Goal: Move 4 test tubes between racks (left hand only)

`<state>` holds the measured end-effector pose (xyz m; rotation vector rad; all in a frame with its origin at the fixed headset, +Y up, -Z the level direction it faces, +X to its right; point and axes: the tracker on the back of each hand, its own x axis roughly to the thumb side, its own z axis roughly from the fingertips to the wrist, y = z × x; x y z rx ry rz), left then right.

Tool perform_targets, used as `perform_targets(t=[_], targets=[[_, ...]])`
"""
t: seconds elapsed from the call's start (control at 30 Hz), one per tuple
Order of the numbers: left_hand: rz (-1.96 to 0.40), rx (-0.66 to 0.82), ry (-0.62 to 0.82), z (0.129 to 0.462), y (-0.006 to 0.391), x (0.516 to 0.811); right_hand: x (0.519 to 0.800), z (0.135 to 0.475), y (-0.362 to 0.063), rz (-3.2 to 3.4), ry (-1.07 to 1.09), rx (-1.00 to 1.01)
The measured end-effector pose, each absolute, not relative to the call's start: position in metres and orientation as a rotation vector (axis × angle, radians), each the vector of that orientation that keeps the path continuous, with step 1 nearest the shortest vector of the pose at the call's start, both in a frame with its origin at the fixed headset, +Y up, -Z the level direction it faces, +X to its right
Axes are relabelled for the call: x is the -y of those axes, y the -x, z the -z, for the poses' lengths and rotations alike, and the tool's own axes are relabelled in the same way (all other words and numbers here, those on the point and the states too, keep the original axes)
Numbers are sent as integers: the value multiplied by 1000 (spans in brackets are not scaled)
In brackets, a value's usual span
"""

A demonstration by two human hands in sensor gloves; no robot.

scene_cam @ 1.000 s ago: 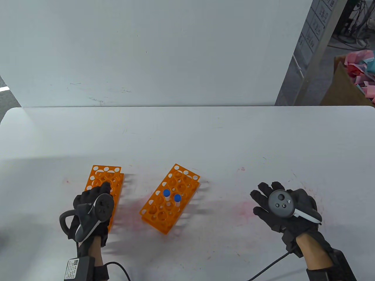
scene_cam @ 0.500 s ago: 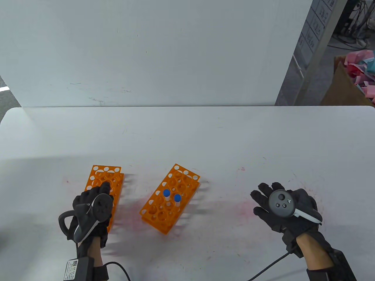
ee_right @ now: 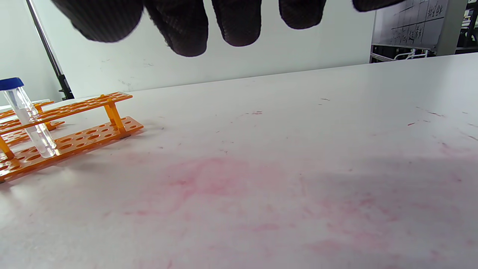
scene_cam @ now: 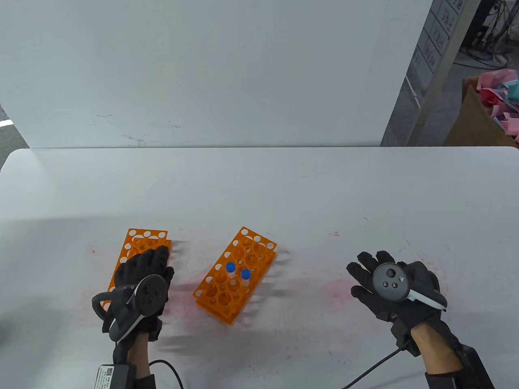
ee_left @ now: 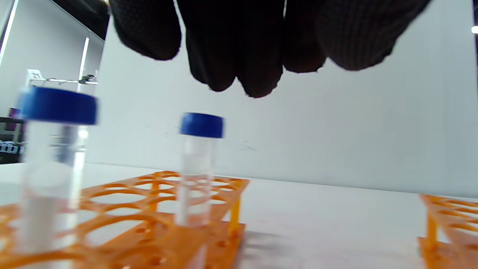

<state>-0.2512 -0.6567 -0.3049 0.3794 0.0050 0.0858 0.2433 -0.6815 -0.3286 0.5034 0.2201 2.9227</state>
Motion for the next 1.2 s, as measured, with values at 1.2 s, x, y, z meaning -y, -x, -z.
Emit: perform_targets(t=[1.2], targets=[[73, 282, -275, 325, 136, 683, 677, 325, -233, -2946, -539, -183]])
